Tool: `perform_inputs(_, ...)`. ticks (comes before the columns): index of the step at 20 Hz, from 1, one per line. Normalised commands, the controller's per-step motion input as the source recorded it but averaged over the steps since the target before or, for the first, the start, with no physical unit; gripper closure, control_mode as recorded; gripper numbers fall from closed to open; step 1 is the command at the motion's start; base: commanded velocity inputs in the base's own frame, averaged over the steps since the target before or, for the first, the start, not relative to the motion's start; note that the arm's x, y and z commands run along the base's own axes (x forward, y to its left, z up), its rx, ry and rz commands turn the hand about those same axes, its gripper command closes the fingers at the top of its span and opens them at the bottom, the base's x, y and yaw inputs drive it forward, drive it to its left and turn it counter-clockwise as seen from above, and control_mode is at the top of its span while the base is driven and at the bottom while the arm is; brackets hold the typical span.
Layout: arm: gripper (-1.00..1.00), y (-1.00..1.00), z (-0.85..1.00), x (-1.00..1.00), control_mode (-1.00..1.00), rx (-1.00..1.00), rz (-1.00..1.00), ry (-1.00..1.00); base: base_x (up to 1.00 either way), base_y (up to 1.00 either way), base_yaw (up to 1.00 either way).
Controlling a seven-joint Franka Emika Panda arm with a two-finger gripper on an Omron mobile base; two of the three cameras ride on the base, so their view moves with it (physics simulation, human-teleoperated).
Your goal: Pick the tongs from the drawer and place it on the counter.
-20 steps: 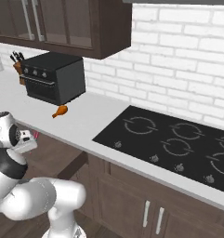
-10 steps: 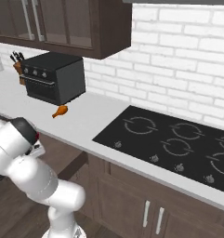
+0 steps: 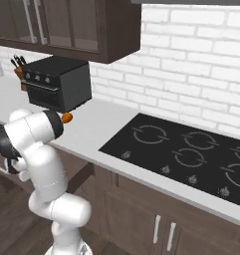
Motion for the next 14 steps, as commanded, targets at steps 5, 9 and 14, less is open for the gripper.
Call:
perform_inputs(5,-1.00,0.17,-0.17,-0.99,-1.00,-0.04,0.12,0.12,0.00,0.00,0.00)
perform_inputs(9,-1.00,0.34,-0.01,-1.00,-1.00,0.00,0.09,0.10,0.00,0.00,0.00)
perform_inputs(14,-1.00,0.44,0.00,-1.00,-1.00,0.00,0.08,0.14,0.00,0.00,0.00)
